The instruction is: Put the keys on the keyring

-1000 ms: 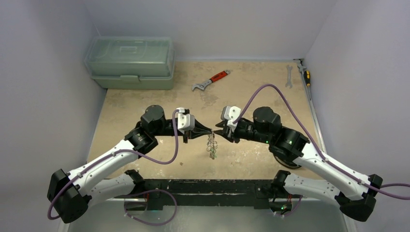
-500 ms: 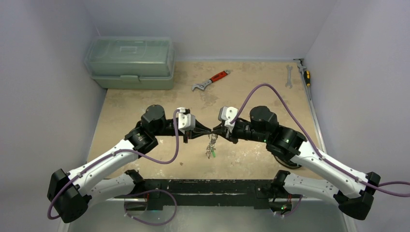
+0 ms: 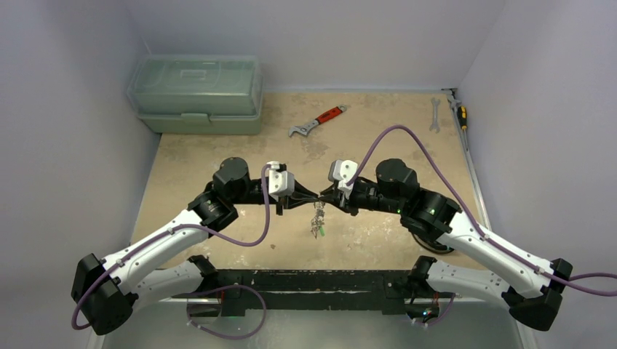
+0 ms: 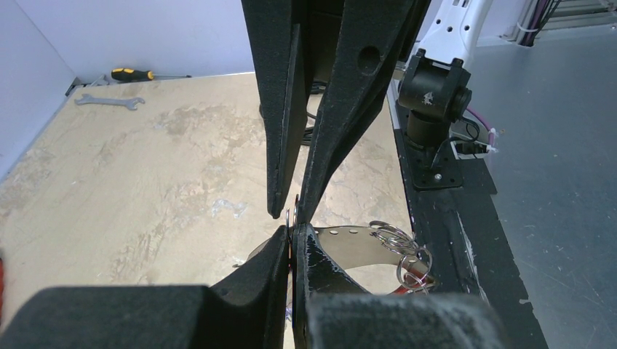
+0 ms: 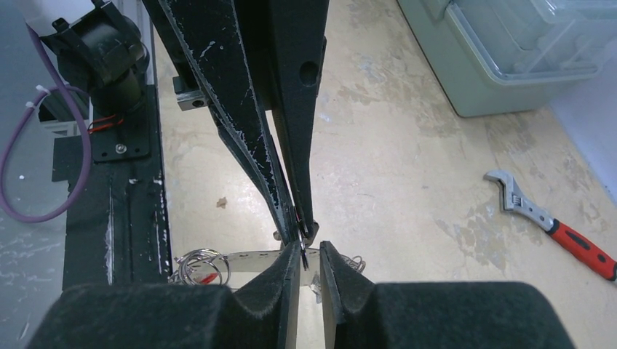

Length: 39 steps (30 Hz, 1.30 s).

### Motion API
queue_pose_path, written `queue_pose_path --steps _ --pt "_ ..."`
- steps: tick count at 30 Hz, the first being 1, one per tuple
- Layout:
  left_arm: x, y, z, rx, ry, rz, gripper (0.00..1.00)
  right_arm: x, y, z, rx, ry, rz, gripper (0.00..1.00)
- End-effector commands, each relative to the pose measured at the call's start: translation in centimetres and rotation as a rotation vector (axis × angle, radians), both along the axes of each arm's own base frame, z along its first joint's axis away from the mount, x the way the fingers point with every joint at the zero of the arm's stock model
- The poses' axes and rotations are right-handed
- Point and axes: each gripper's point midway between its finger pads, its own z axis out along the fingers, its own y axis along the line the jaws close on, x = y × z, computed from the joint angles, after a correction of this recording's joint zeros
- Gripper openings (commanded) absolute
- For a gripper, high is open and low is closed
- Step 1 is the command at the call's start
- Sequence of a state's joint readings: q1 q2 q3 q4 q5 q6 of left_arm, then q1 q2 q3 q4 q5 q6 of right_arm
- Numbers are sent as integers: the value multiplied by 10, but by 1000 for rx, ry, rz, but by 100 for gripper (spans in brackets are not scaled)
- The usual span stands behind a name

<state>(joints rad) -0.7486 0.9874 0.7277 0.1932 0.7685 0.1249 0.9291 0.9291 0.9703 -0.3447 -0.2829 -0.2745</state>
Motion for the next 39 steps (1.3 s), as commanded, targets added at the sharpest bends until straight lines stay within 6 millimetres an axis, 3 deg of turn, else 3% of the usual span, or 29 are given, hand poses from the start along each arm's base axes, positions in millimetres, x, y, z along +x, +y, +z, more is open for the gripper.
queue_pose_path --steps 1,15,39 --pt "4 -4 31 -56 -86 7 0 -7 8 30 76 -36 51 19" --pt "4 -5 30 -49 -86 7 0 -8 9 25 68 -21 59 5" --pt "3 -4 36 -67 -87 10 0 -8 9 4 8 27 58 10"
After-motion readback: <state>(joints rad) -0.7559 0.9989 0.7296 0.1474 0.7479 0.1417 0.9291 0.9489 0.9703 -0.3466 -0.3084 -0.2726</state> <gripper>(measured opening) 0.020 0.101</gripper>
